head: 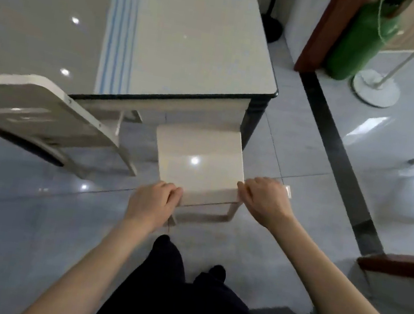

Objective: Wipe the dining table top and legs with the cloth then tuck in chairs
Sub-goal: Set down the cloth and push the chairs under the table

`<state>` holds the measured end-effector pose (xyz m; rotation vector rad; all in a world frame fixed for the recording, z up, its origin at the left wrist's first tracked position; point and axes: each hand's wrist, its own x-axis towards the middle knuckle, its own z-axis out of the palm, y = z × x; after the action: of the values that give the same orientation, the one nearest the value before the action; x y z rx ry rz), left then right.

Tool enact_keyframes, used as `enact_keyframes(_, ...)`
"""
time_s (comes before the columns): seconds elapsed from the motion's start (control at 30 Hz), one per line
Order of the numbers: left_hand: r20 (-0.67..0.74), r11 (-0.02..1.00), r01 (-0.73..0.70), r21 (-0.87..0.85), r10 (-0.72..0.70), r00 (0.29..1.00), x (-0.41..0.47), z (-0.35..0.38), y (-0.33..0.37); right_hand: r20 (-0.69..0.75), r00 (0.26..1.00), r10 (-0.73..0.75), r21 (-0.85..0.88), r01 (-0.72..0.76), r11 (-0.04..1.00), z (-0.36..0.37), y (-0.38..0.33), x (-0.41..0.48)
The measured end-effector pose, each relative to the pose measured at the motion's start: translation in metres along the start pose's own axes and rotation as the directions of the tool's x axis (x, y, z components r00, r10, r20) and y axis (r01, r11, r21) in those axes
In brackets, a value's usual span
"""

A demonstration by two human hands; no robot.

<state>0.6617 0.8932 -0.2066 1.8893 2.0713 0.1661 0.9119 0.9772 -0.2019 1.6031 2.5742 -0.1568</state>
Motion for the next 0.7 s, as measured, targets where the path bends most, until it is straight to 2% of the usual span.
enact_keyframes(0.03,-0.049,0.999,0.031,0.043,-0.029,0.998,0.000,0.002,0.003,0.032,0.999,-0.013,-0.032,0.014,0.999,0.000,0.005,0.004)
enact_keyframes(0.13,-0.081,0.989,0.127,0.073,-0.121,0.989,0.001,0.003,0.009,0.069,0.996,-0.049,-0.115,0.057,0.992,0.001,0.010,0.009)
enact_keyframes(0.27,-0.143,0.973,0.192,0.128,-0.174,0.974,0.014,0.002,0.009,-0.020,0.996,-0.085,-0.084,0.083,0.993,0.004,0.012,0.020)
enact_keyframes(0.4,-0.200,0.962,0.224,0.156,-0.191,0.961,0.033,0.000,0.000,0.013,0.996,-0.092,-0.057,0.092,0.994,-0.004,0.009,0.040)
enact_keyframes(0.5,-0.236,0.961,0.234,0.148,-0.195,0.952,0.052,-0.006,-0.003,-0.059,0.994,-0.088,-0.029,0.086,0.996,-0.009,0.007,0.059)
enact_keyframes(0.7,-0.214,0.954,0.254,0.159,-0.218,0.952,0.092,-0.019,-0.016,-0.053,0.994,-0.098,-0.030,0.097,0.995,-0.015,0.009,0.105)
